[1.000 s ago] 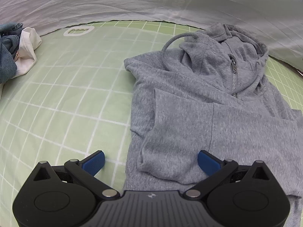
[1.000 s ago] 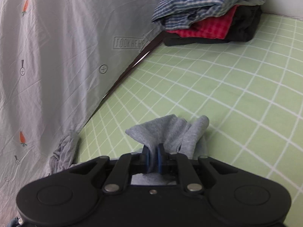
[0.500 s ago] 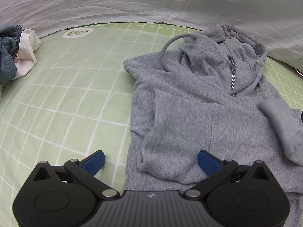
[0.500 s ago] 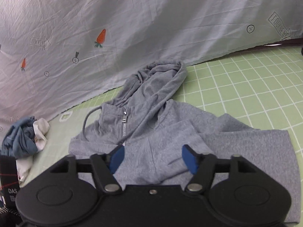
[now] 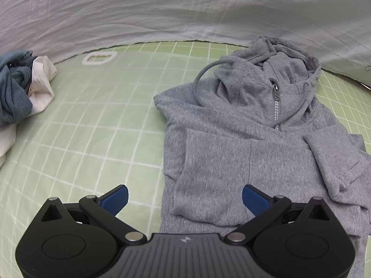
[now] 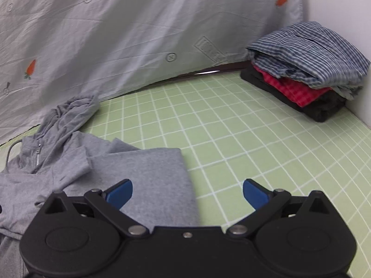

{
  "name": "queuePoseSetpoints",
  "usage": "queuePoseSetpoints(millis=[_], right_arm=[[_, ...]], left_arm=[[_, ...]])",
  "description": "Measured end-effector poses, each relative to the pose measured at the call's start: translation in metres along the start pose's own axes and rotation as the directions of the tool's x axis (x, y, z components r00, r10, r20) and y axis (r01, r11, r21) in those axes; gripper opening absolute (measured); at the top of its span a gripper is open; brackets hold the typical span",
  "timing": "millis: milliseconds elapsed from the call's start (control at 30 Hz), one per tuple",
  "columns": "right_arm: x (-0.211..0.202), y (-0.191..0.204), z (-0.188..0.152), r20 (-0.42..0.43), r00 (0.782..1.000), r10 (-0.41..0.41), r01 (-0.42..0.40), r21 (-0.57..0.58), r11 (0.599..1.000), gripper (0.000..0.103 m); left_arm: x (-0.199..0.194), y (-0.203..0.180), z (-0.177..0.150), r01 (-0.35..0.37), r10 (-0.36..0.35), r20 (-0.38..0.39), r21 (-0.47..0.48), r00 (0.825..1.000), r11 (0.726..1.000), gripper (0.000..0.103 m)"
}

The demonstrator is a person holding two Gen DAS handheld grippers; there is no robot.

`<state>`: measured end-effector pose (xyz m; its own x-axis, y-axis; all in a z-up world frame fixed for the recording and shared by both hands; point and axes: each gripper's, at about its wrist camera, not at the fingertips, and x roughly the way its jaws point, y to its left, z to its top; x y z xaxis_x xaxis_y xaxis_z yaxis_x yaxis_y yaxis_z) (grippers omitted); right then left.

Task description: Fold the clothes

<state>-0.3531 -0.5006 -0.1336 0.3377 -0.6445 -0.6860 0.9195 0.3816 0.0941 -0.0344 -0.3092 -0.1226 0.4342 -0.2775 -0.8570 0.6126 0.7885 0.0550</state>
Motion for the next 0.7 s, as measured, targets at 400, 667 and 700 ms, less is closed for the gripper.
queuePoseSetpoints(millis=[400,667,700], right_arm=[[0.027,-0.053,-0.005,-0.075,0.981,-0.178,0.186,0.104,0.977,0.103],[0.039,-0.061,-0.007,-0.114,0.970,-0.214,0.227,0.117,0.967,0.103],[0.041,-0.062,-0.007,-0.118,0.969,-0.217,0.230,0.116,0.966,0.103]], left_arm=[[-0.009,-0.092,0.019,0.194,-0.203,0.004,0.286,0.979,0.939,0.103],[0.005,-0.138,0.015,0.341,-0.332,-0.091,0.380,0.939,0.860,0.103],[0.006,-0.141,0.015,0.349,-0.338,-0.097,0.385,0.936,0.855,0.103]])
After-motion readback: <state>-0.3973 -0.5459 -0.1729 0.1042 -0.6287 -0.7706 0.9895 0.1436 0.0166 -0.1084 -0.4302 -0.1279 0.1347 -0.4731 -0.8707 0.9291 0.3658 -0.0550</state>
